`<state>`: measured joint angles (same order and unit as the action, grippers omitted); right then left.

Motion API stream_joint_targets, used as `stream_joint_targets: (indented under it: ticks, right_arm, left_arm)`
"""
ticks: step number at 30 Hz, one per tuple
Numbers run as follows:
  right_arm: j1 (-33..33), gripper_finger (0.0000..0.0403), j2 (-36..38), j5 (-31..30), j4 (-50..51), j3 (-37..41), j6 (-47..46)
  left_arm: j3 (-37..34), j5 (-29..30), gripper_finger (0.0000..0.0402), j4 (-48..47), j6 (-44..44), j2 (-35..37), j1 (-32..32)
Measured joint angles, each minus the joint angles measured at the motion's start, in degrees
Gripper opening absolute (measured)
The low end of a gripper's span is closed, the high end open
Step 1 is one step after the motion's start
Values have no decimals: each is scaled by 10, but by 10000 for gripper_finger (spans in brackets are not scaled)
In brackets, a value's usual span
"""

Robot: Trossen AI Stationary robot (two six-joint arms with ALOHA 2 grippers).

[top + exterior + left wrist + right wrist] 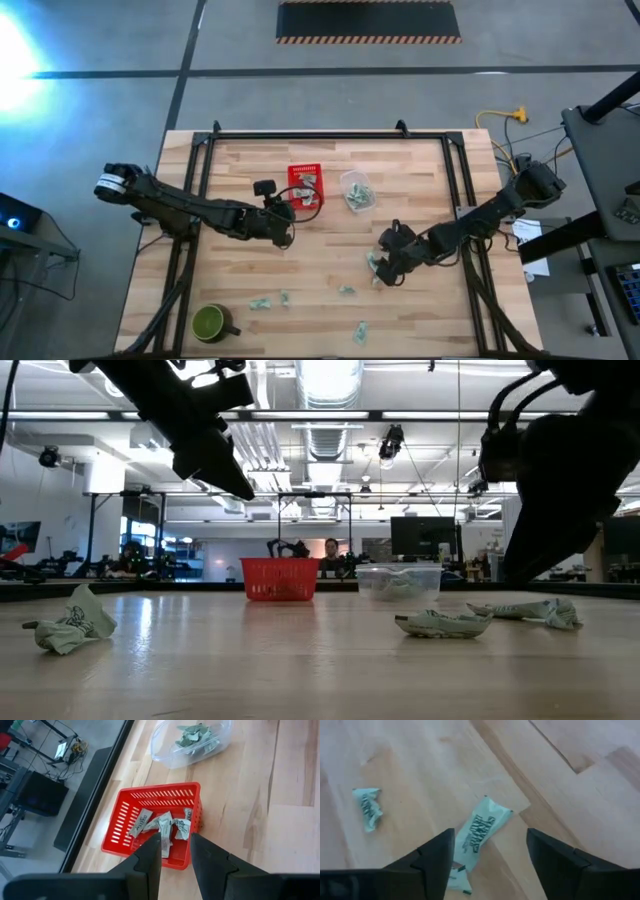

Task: Pick and place items into bin
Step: Put the white stevia packet into the transparent bin

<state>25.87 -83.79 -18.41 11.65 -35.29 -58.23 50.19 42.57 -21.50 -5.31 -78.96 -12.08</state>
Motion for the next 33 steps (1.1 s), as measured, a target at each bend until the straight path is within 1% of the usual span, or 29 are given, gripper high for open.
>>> stream_joint_targets:
  ticks: [3, 8, 11, 18, 22, 25, 28, 33]
  right_arm:
    - [0, 253, -28, 3, 0, -4, -13]
    - [0, 258, -75, 5, 7, -33, -2]
    - [0, 258, -94, 2, 15, -52, 6]
    - [2, 240, -145, -3, 93, -104, -10]
    - [4, 220, -165, -10, 142, -134, -13]
    - [9, 196, -175, -23, 185, -158, -16]
    - [12, 164, -182, -36, 206, -173, 2]
    - [12, 100, -183, -46, 210, -180, 28]
  left_arm:
    - [0, 0, 86, 0, 0, 0, 0]
    - [0, 0, 86, 0, 0, 0, -1]
    - [0, 0, 86, 0, -1, 0, -1]
    - [0, 0, 86, 0, -2, 0, -4]
    - [0, 0, 86, 0, -3, 0, -4]
    - [0, 0, 86, 0, -3, 0, -4]
    - [0, 0, 86, 0, -3, 0, -4]
    - [0, 0, 86, 0, -3, 0, -4]
